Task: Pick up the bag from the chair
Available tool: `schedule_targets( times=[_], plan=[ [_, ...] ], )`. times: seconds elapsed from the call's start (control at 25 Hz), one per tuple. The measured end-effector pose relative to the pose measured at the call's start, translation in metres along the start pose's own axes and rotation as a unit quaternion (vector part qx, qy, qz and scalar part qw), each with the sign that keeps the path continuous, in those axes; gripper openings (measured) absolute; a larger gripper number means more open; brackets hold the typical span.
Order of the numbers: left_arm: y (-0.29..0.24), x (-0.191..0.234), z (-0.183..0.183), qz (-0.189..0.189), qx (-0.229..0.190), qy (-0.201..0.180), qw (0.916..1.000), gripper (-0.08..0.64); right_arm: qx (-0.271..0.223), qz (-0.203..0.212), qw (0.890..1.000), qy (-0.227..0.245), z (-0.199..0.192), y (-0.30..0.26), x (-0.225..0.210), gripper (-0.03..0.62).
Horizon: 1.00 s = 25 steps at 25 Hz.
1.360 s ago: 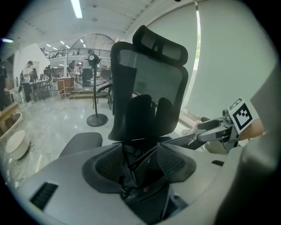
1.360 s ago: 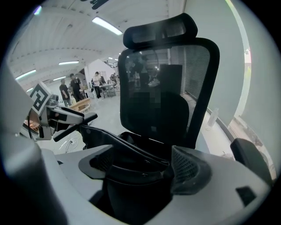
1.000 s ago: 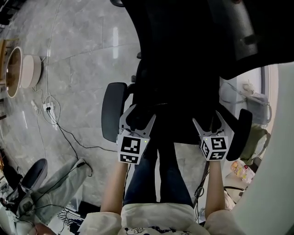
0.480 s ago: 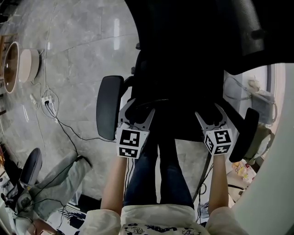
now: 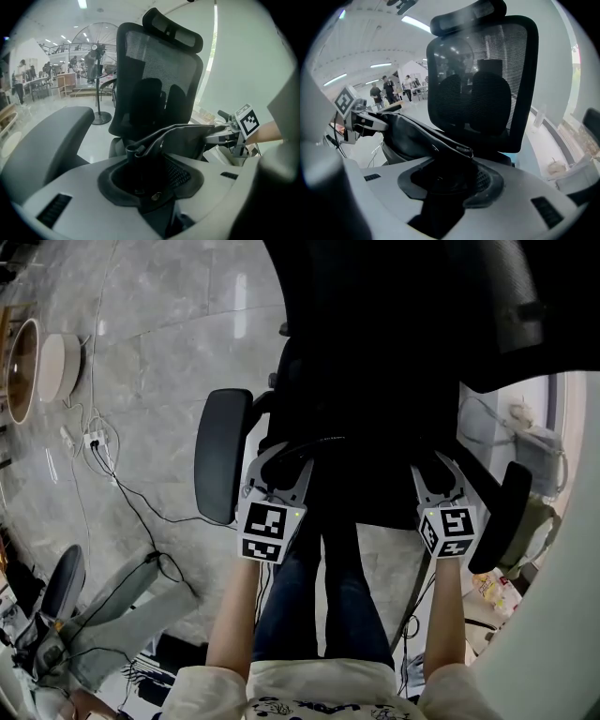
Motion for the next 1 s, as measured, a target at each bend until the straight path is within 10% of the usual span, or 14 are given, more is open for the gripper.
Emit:
schedule_targets(
  times=[1.0],
  plan=[
    [0.081, -0.018, 0.017, -0.010, -0.008, -0.031, 0.9995, 0.060, -0.016, -0.035, 0.999, -0.006, 0.034, 0.084, 0.033, 0.126]
  ],
)
Point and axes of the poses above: the fingertips, and each gripper's own axes: y backward along the fingers, x to its left, z out of its top, the point moved 9 cm from there along y, backward along the fingers, and after that the axes turned 12 degrees about x, right-handed, at the moved point
